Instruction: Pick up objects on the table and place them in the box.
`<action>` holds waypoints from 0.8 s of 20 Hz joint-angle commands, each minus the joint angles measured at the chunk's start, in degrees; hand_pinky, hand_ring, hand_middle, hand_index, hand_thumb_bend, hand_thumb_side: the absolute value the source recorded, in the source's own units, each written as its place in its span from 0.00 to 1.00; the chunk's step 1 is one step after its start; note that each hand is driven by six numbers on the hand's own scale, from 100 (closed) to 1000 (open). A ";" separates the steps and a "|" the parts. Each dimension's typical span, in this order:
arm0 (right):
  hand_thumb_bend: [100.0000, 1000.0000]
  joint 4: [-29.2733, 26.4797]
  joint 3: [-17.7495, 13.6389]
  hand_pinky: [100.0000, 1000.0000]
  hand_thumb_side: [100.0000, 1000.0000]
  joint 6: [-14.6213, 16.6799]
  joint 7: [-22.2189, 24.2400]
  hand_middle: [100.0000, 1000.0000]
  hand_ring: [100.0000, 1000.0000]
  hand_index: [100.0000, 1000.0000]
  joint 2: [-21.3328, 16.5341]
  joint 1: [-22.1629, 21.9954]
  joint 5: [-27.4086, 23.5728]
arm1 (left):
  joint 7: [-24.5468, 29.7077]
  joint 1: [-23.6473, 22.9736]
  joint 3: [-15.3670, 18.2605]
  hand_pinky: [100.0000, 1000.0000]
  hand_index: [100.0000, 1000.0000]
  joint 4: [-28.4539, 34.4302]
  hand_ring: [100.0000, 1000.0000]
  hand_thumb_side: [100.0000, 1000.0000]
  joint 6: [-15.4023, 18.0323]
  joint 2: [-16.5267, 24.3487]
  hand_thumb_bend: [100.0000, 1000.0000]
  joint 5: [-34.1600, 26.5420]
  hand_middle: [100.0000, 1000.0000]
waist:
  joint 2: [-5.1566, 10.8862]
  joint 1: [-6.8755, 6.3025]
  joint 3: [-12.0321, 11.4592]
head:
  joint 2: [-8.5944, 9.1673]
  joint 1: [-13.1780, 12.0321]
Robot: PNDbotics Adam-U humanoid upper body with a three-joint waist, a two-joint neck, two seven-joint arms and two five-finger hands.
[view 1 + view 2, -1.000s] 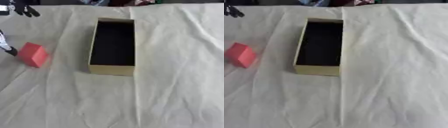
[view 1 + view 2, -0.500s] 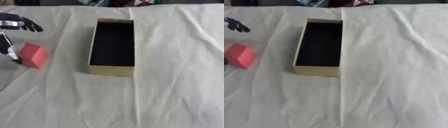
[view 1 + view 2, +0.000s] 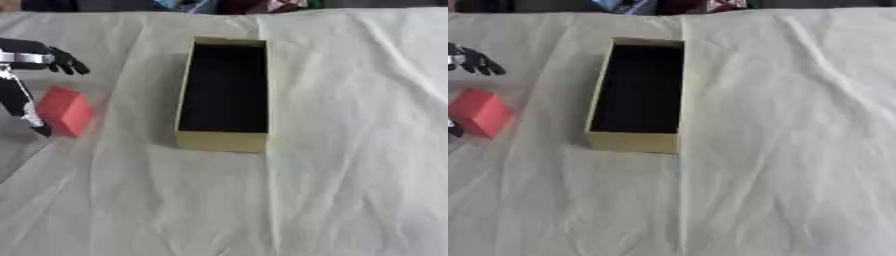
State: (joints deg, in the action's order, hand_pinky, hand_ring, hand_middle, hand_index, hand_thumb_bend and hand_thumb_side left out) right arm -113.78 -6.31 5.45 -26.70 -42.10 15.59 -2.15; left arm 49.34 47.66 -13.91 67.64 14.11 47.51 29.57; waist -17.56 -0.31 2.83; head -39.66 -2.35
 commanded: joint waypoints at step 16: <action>0.00 -0.81 -0.57 0.85 0.38 -0.09 -0.15 0.79 0.81 0.81 -1.02 0.40 -0.07 | 2.62 0.85 2.91 0.87 0.83 -0.77 0.86 0.00 1.05 0.78 0.66 7.46 0.78 | 0.82 -0.37 0.05 | 0.83 -0.13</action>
State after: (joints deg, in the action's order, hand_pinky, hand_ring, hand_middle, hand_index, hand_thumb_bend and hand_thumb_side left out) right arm -113.78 -6.31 5.46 -26.76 -42.04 15.59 -2.15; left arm 49.95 47.62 -12.01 66.40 13.50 47.09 36.91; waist -17.62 -0.31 2.84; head -39.32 -2.37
